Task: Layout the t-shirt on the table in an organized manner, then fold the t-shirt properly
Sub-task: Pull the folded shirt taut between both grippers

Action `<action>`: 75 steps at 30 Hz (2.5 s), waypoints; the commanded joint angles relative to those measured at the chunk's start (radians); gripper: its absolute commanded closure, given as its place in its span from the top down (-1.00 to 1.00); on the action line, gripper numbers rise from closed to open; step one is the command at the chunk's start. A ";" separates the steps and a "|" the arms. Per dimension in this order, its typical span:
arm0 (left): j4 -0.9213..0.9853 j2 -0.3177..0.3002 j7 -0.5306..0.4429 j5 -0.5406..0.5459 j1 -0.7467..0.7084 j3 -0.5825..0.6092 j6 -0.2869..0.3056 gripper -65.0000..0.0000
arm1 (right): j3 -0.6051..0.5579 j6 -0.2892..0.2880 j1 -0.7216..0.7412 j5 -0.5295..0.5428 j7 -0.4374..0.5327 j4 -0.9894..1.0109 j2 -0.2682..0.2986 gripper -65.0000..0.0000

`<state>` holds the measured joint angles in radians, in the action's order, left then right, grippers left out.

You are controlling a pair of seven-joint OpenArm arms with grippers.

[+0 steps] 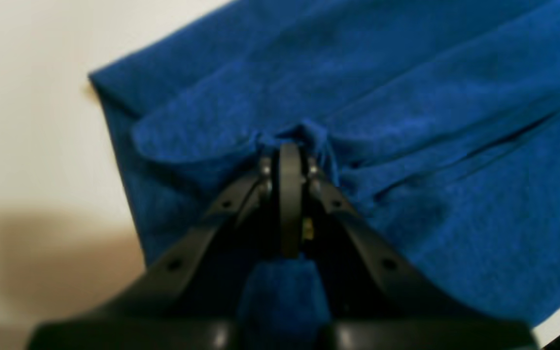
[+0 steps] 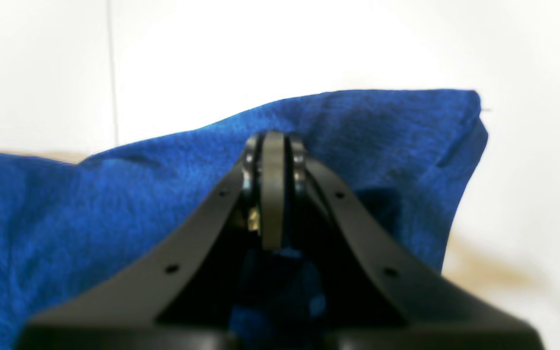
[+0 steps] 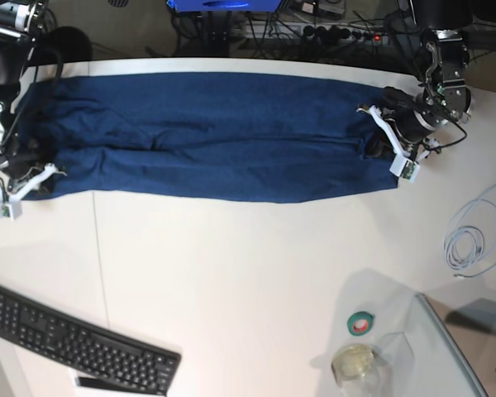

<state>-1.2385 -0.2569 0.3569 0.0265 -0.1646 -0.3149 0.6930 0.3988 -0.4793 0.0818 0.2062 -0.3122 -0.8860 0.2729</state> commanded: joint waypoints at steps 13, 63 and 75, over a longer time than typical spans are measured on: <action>-0.116 -0.015 0.008 0.002 0.000 -0.008 0.005 -1.00 | 0.009 0.026 -0.012 -0.018 -0.008 -0.103 0.013 -0.95; -0.452 -0.034 0.009 0.054 -0.220 -0.036 0.005 -1.00 | -0.453 0.032 -0.308 -0.018 -0.282 -0.776 -0.142 -0.95; -0.403 -0.040 0.003 0.042 -0.272 -0.103 0.005 -1.00 | -0.355 0.029 -0.313 -0.018 -0.282 -0.775 -0.142 -0.95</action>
<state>-1.6276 -0.2810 0.3798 0.0582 -0.4374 -0.4053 0.7071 0.0391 -0.4454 -0.2394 0.1776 -0.6147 -1.6470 0.1253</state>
